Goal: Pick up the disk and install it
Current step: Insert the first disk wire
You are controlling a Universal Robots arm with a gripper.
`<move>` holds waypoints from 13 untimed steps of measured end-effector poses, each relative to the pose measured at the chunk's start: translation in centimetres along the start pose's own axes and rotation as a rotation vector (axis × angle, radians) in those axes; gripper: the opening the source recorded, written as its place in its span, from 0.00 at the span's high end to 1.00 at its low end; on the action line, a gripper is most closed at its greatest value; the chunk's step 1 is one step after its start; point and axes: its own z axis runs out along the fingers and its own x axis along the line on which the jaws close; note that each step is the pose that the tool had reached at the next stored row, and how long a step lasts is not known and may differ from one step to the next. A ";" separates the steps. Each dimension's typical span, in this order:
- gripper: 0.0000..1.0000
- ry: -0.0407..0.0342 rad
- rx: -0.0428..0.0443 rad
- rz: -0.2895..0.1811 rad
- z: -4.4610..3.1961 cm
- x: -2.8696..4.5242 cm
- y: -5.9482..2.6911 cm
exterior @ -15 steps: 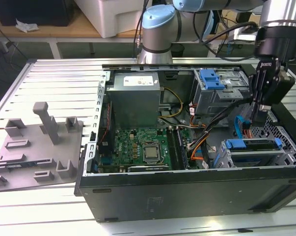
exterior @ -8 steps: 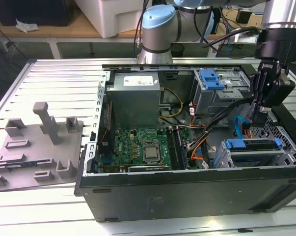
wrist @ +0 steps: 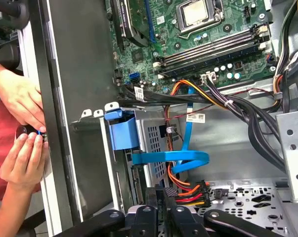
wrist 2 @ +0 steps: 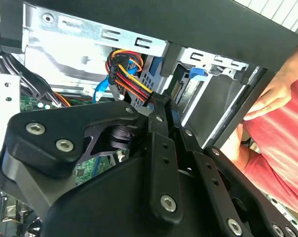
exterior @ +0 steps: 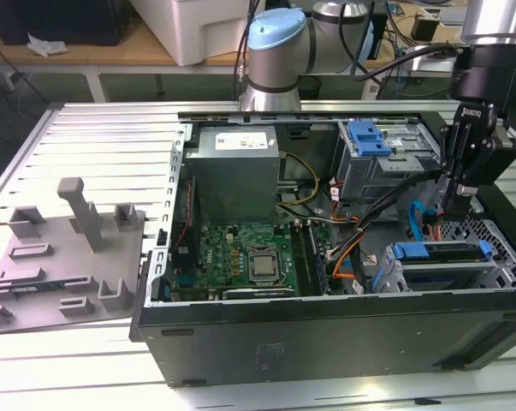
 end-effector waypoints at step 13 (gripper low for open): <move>0.83 -0.0638 0.0055 0.003 0.19 1.89 0.17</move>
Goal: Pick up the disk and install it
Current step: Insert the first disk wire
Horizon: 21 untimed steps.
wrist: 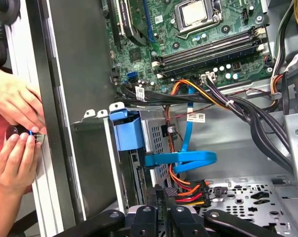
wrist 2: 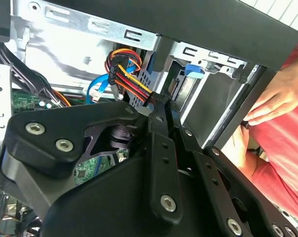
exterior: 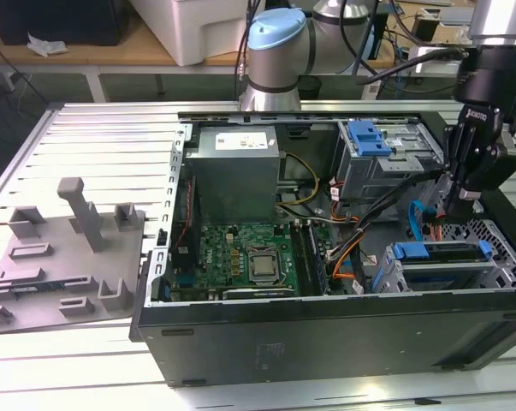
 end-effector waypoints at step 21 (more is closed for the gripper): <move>0.83 -0.0657 -0.0004 0.000 0.90 2.66 0.16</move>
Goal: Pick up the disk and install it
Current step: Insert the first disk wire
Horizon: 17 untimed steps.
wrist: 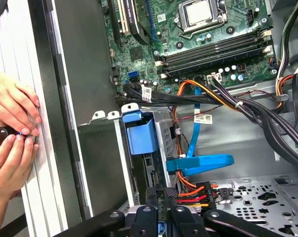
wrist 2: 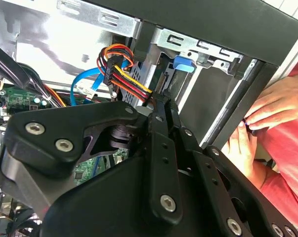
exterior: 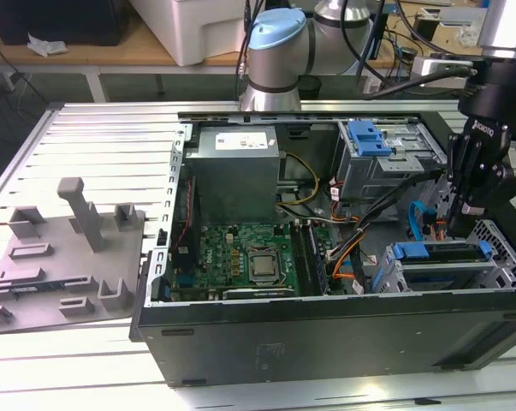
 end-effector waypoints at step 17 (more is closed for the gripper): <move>0.83 -0.0924 -0.0160 -0.009 0.25 1.73 -0.35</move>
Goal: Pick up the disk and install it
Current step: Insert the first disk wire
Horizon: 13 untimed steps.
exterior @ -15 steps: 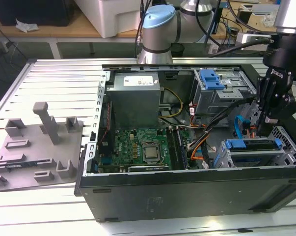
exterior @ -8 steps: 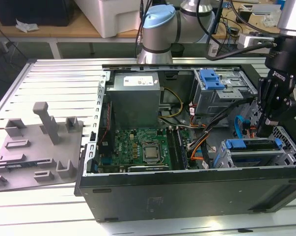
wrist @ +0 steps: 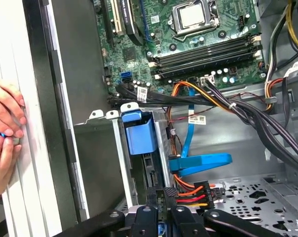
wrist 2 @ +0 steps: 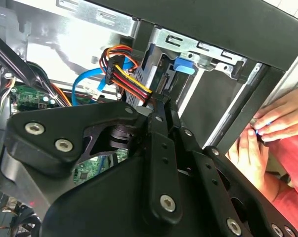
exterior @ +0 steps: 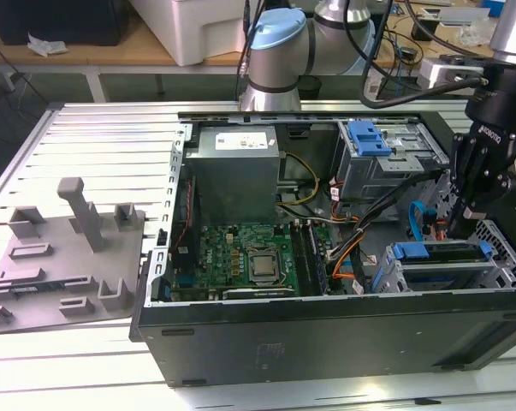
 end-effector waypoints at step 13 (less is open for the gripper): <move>0.83 -0.0478 0.0028 -0.051 0.05 0.67 -0.23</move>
